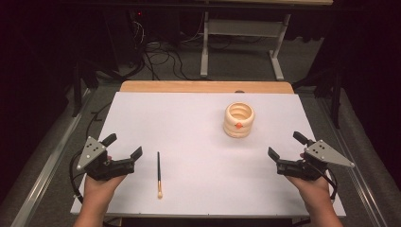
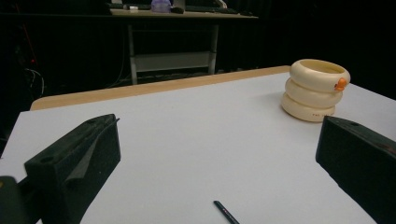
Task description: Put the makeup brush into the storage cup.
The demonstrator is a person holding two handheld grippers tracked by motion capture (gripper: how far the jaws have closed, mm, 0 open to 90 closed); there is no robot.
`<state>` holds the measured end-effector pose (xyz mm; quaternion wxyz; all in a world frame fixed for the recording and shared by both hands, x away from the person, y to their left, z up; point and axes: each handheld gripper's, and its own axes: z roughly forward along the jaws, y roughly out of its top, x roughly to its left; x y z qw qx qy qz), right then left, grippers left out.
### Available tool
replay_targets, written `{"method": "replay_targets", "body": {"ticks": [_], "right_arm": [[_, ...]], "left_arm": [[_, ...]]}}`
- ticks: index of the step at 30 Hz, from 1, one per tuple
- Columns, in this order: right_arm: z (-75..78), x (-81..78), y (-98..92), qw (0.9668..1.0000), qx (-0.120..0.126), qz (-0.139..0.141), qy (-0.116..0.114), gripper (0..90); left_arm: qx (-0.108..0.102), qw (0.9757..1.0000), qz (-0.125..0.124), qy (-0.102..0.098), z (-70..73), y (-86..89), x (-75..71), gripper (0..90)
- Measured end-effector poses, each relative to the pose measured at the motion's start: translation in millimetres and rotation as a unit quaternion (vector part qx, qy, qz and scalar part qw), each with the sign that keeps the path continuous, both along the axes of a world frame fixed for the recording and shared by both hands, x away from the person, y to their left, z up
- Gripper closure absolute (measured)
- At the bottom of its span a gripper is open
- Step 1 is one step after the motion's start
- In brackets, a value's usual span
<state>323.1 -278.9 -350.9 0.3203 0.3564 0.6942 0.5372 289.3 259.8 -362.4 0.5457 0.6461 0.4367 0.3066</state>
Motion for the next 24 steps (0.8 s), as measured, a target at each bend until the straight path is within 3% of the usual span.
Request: {"method": "replay_targets", "body": {"ticks": [16,24], "right_arm": [[6.7,6.1,2.2,1.0,0.004,0.007,0.004,3.0],[7.1,5.8,5.8,1.0,-0.001,0.008,0.001,3.0]], "left_arm": [[-0.012,0.9999,0.008,0.007,-0.5,5.7,1.3,0.6],[-0.013,0.9991,0.018,0.036,-1.5,6.4,5.3,0.7]]}}
